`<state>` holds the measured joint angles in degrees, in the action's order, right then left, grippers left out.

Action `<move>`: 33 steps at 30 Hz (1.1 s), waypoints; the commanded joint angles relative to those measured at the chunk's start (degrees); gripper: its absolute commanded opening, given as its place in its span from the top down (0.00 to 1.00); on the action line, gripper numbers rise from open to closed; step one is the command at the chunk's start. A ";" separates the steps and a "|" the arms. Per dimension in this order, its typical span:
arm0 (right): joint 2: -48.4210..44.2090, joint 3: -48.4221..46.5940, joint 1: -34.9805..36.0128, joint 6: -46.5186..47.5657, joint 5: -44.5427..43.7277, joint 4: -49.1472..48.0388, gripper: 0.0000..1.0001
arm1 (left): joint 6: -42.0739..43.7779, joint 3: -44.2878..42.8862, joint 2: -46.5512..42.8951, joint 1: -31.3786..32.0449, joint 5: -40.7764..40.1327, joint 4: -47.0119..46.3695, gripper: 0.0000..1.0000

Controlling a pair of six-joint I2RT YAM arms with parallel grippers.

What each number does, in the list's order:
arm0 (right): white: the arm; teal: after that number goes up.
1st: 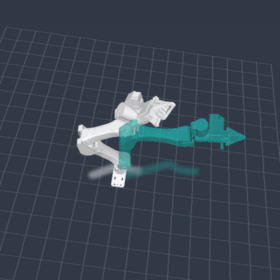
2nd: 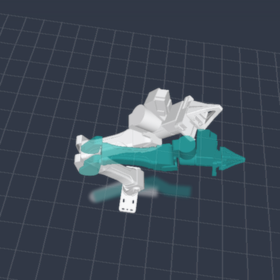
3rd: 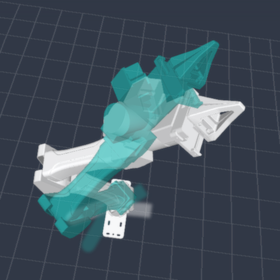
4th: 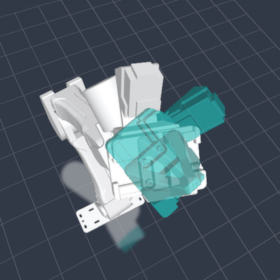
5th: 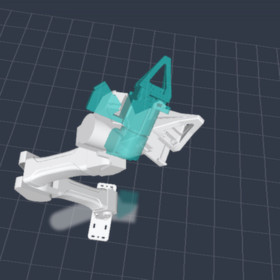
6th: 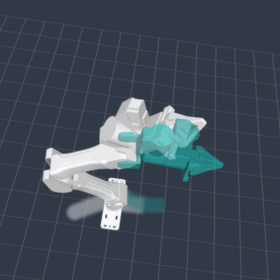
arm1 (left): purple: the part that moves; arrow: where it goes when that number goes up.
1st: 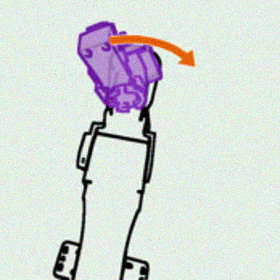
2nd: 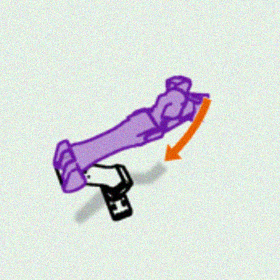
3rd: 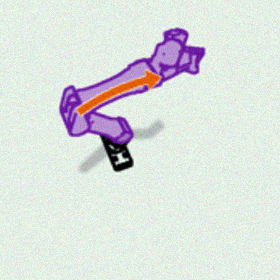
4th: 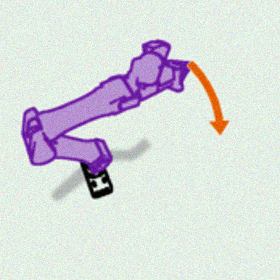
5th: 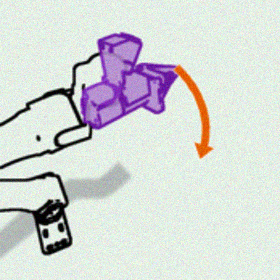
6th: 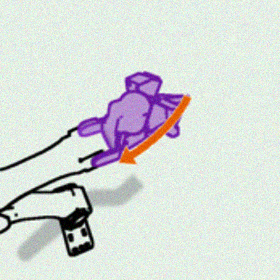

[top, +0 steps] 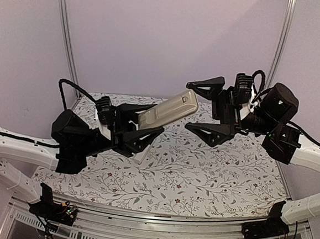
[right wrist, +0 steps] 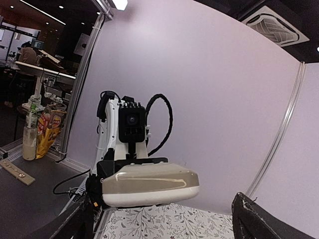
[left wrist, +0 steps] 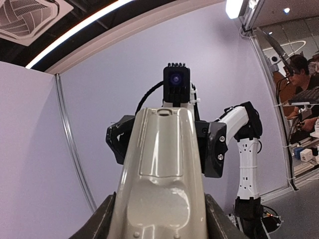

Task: Load the batteries into the remote control
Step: Pass from the right arm to the left, then pass from the left arm to the right

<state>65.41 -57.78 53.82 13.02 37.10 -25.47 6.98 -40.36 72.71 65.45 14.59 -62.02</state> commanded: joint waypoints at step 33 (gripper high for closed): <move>8.97 -1.99 4.54 -4.78 7.35 -12.69 0.74 | -1.79 -1.74 3.31 -0.29 2.02 -4.07 1.00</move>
<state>73.91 -58.76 57.76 7.77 44.01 -37.26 5.52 -41.01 75.48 65.49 18.22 -64.79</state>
